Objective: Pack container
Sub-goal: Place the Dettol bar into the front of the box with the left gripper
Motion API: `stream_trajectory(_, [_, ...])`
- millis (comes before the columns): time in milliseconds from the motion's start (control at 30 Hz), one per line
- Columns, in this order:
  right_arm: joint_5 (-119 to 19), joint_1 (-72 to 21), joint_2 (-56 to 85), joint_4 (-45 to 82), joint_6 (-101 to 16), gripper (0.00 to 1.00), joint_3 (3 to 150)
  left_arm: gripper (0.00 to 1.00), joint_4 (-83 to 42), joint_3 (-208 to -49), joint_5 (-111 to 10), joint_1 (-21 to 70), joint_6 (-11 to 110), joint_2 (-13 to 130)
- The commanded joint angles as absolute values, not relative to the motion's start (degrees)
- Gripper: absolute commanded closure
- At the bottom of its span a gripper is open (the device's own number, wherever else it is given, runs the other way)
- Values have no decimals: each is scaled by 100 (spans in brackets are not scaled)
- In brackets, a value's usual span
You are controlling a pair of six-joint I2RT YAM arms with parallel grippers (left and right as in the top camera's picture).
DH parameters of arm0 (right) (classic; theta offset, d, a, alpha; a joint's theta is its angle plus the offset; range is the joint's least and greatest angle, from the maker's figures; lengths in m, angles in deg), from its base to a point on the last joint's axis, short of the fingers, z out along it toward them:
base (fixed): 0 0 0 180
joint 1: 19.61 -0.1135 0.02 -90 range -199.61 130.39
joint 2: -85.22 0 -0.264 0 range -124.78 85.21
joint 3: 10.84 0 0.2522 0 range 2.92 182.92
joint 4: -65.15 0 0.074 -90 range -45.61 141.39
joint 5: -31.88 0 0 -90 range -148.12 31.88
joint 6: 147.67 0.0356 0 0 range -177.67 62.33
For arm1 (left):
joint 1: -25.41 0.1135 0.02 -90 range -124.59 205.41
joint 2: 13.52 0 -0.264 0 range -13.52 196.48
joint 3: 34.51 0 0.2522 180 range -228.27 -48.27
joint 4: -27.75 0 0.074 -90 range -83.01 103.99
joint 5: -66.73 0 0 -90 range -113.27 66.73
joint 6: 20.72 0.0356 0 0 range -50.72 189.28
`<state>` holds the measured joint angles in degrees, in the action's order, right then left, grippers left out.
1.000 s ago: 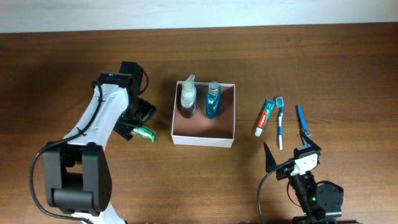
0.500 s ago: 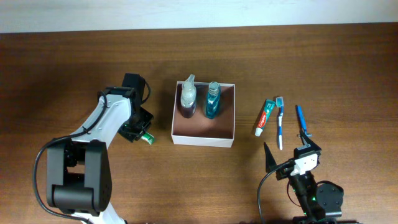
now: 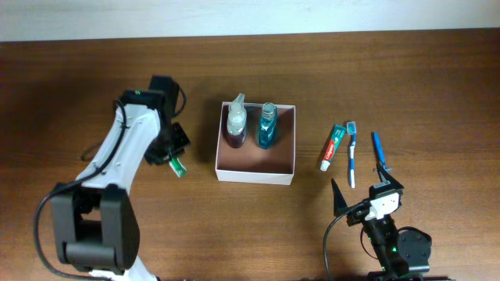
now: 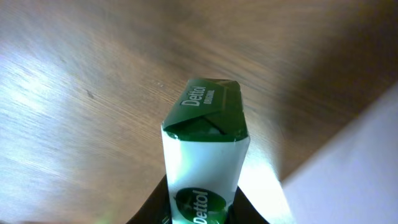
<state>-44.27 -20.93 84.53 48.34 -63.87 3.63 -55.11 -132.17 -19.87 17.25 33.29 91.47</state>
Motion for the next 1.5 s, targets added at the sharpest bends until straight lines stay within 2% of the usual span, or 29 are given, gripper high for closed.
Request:
stream_trajectory(0, [-4375,-2148,8501,4816,-6362,1,324,99,-5776,-14120,-1942,1364,5091,8415])
stream_trajectory(200, [-4377,-2148,8501,4816,-6362,1,324,99,-5750,-14325,-1942,414,7104,7945])
stream_trajectory(367, [-4375,-2148,8501,4816,-6362,1,324,99,-5701,-14275,-1942,-629,9445,7949])
stream_trajectory(600, [-4375,-2148,8501,4816,-6362,1,324,99,-5496,-14258,-2313,-1184,11917,8155])
stream_trajectory(833, [-4375,-2148,8501,4816,-6362,1,324,100,-5214,-14192,-2302,-1156,12363,8859])
stream_trajectory(1133, [-4375,-2148,8501,4816,-6362,1,324,98,-5078,-14190,-1858,-1153,12358,9700])
stream_trajectory(1167, [-4375,-2148,8501,4816,-6362,1,324,85,-5068,-14190,-1826,-1156,12356,9711])
stream_trajectory(1200, [-4375,-2148,8501,4816,-6362,1,324,61,-5061,-14190,-1808,-1156,12356,9715])
stream_trajectory(1233, [-4375,-2148,8501,4816,-6362,1,324,0,-5046,-14192,-1740,-1156,12334,9713])
stream_trajectory(1467, [-4375,-2148,8501,4816,-6362,1,324,0,-4950,-14356,-1570,-1160,11705,9401])
